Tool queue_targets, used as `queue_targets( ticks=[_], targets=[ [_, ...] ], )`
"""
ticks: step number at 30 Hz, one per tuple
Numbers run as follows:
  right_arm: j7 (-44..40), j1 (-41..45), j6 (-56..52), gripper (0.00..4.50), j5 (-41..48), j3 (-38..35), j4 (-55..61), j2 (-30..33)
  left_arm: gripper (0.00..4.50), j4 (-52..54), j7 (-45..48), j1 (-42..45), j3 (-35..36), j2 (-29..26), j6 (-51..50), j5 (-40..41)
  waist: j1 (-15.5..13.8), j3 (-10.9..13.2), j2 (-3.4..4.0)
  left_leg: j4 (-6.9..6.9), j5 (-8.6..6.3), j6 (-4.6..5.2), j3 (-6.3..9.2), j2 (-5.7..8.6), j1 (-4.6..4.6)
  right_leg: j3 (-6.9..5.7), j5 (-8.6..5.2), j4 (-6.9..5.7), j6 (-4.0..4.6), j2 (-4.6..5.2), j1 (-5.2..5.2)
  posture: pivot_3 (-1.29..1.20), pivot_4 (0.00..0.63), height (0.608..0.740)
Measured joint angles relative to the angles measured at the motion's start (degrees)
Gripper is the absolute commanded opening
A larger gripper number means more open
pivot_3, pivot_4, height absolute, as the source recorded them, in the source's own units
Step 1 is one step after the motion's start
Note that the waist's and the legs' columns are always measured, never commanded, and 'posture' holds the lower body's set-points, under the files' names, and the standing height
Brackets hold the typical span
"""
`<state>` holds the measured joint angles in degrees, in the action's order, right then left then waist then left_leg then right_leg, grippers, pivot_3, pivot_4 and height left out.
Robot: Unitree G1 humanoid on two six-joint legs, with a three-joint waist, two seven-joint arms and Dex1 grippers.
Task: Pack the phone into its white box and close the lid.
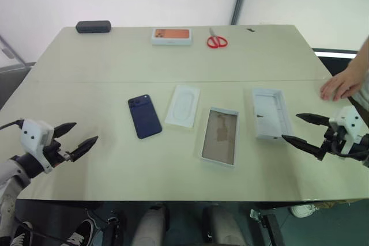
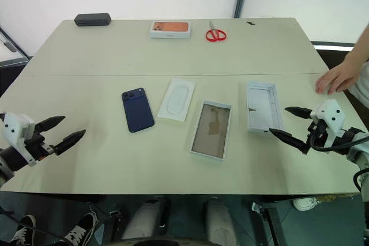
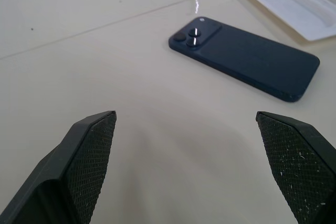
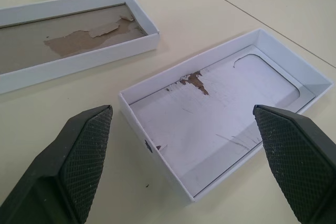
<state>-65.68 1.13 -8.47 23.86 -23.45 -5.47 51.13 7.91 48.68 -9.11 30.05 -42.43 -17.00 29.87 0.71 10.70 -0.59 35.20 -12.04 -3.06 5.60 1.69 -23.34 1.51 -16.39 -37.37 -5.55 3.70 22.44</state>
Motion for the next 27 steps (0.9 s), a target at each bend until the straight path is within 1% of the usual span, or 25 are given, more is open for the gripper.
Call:
queue_targets(
  ticks=[16,20,24,27],
  targets=[
    [1.02,0.47,-0.01,4.48,-0.63,0.71,0.02,0.00,4.50,-1.13,-1.45,3.54,-0.82,0.41,1.21,-0.74,0.03,0.00,0.00,0.00,-0.01,0.01,-0.14,-0.03,0.02,0.08,0.01,0.01,-0.01,-0.02,0.01,0.00,0.150,0.740],
    [1.26,0.50,-0.05,4.48,-0.62,0.76,0.59,0.00,4.50,-1.16,-1.69,5.13,-2.59,0.52,1.04,-1.20,0.01,0.00,0.00,0.00,-0.01,0.02,-0.17,-0.03,0.02,0.10,0.07,0.01,-0.11,-0.02,0.01,0.00,0.150,0.740],
    [1.56,1.64,-0.58,4.48,-0.63,1.89,0.95,-0.01,4.50,-1.05,-1.69,5.34,-7.25,0.28,1.52,-4.84,0.13,0.00,0.00,0.00,-0.01,0.02,-0.23,-0.05,0.05,0.15,0.08,0.00,-0.13,-0.05,0.02,0.00,0.150,0.740],
    [2.05,2.74,-0.96,4.48,-0.68,3.19,1.37,-0.02,4.50,-1.03,-2.84,7.54,-8.67,1.26,0.53,-4.90,0.03,0.00,-0.01,0.01,-0.01,0.02,-0.23,-0.07,0.04,0.15,0.09,0.00,-0.12,-0.06,0.03,0.00,0.150,0.740]
  ],
)
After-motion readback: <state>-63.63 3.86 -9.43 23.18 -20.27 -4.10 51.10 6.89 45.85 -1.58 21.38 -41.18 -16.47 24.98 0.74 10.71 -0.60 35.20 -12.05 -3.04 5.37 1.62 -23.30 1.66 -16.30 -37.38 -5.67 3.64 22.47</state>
